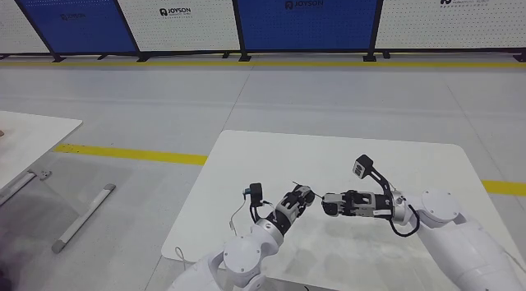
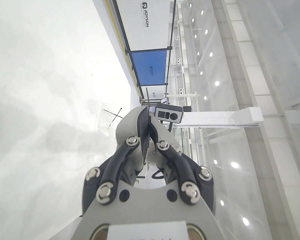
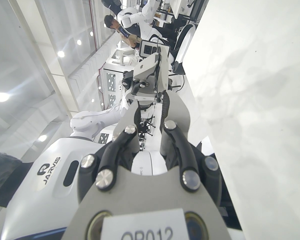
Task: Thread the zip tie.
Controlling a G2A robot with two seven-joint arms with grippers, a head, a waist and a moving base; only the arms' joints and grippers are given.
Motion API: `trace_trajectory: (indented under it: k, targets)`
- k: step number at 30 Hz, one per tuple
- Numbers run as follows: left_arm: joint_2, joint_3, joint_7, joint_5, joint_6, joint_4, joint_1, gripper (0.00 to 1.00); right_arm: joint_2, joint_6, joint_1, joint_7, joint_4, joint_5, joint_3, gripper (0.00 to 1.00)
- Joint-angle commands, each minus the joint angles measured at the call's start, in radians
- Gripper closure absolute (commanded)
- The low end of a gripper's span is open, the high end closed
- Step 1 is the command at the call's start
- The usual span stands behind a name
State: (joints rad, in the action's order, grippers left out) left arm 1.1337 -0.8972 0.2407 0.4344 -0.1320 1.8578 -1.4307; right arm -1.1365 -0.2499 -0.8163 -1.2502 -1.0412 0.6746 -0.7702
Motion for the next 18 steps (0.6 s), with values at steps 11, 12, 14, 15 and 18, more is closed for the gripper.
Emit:
trace_trajectory:
  k: [11, 12, 14, 15, 18]
  targets:
    - [0.012, -0.007, -0.018, -0.024, -0.002, 0.001, -0.011, 1.0, -0.014, 0.012, 0.002, -0.012, 0.018, -0.01, -0.014, 0.88]
    - [0.012, -0.007, -0.019, -0.026, -0.003, 0.002, -0.012, 1.0, -0.014, 0.014, 0.002, -0.012, 0.019, -0.011, -0.015, 0.95]
    - [0.014, -0.009, -0.022, -0.03, -0.003, 0.002, -0.014, 1.0, -0.016, 0.019, 0.001, -0.012, 0.021, -0.013, -0.017, 1.0]
    - [0.015, -0.009, -0.024, -0.031, -0.003, 0.002, -0.015, 1.0, -0.017, 0.021, 0.001, -0.012, 0.022, -0.014, -0.019, 1.0]
    - [0.018, -0.011, -0.031, -0.038, -0.001, 0.002, -0.017, 1.0, -0.02, 0.025, 0.0, -0.014, 0.024, -0.016, -0.024, 1.0]
